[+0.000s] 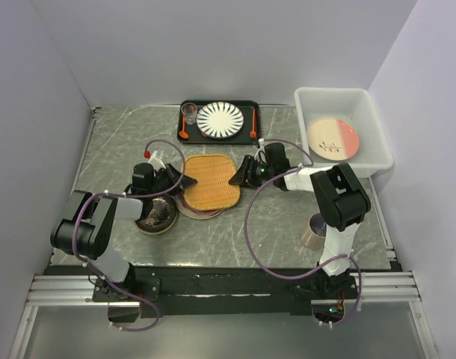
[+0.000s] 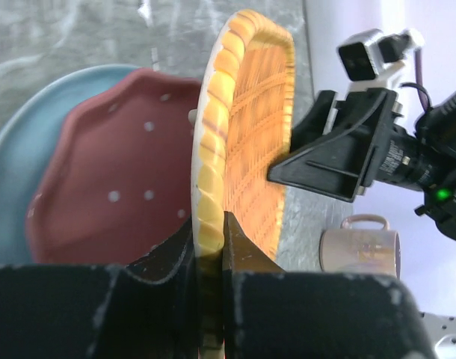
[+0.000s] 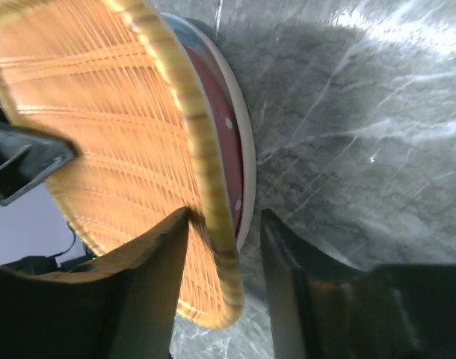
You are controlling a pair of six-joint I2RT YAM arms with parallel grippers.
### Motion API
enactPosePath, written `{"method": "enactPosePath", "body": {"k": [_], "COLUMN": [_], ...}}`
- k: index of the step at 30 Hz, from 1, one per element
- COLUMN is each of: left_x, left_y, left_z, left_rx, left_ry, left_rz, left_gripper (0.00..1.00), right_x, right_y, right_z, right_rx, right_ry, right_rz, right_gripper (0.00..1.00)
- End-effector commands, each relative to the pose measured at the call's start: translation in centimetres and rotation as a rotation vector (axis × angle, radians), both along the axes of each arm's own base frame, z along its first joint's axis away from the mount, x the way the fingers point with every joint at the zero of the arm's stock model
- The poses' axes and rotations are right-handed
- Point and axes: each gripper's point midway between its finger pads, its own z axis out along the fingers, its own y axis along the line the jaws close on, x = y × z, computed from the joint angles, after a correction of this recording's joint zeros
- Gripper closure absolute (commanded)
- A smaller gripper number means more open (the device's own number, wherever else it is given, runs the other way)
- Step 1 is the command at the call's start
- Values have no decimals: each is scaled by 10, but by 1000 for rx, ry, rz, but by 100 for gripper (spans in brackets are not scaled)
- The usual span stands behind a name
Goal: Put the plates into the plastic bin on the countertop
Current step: Pick up the plate at the center of the board.
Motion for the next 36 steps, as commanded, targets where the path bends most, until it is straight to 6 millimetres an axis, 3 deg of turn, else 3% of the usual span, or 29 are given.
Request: {"method": "enactPosePath", "body": {"k": [1, 6, 24, 36], "left_x": [-6, -5, -2, -10], "left_y": [-19, -19, -13, -14], "left_z": [34, 35, 37, 66], "left_rx": [1, 4, -10, -102], "left_ry": [-136, -137, -139, -219], "left_rz": [-123, -121, -104, -123], "left_gripper": [99, 99, 99, 99], "right_x": [3, 4, 4, -9], "right_y": [0, -2, -10, -9], "right_z": [14, 18, 38, 59], "right_rx": [-19, -29, -27, 27], "right_ry": [-63, -76, -134, -184], "right_rz": [-19, -35, -63, -47], "right_gripper": [41, 30, 9, 3]}}
